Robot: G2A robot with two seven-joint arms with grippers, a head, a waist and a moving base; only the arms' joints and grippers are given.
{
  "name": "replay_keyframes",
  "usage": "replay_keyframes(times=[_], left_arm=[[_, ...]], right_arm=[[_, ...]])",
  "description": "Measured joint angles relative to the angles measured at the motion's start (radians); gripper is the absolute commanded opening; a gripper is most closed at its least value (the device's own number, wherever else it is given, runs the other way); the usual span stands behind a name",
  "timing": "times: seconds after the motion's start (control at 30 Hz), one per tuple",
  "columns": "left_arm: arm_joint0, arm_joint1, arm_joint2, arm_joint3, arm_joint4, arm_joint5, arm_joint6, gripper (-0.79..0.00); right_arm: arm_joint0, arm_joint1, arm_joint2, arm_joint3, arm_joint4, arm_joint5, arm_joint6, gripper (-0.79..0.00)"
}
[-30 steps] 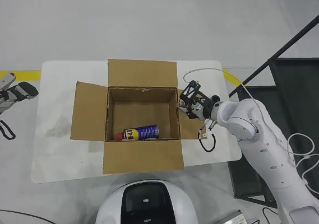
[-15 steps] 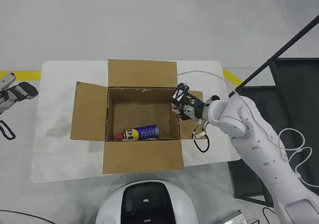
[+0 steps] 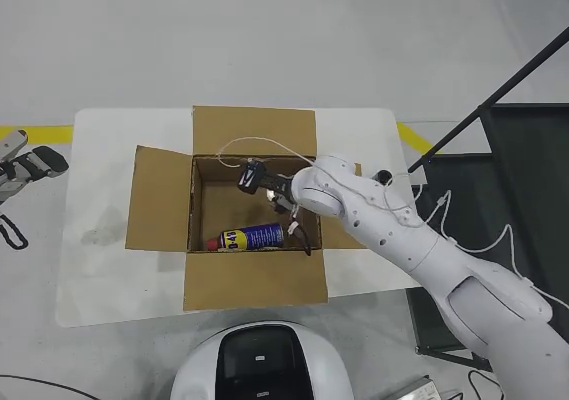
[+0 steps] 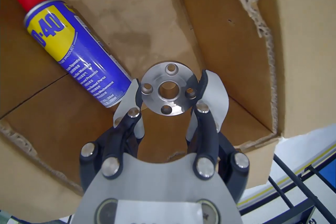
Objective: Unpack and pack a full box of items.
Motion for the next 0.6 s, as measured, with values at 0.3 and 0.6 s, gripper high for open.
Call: replay_keyframes(times=[0.3, 0.6], left_arm=[[0.0, 0.0, 0.0, 0.0, 0.0, 0.0, 0.0, 0.0], [0.0, 0.0, 0.0, 0.0, 0.0, 0.0, 0.0, 0.0]], right_arm=[[0.055, -0.083, -0.088, 0.172, 0.015, 0.002, -0.031, -0.631], [0.069, -0.123, -0.098, 0.251, 0.031, -0.01, -0.039, 0.0]])
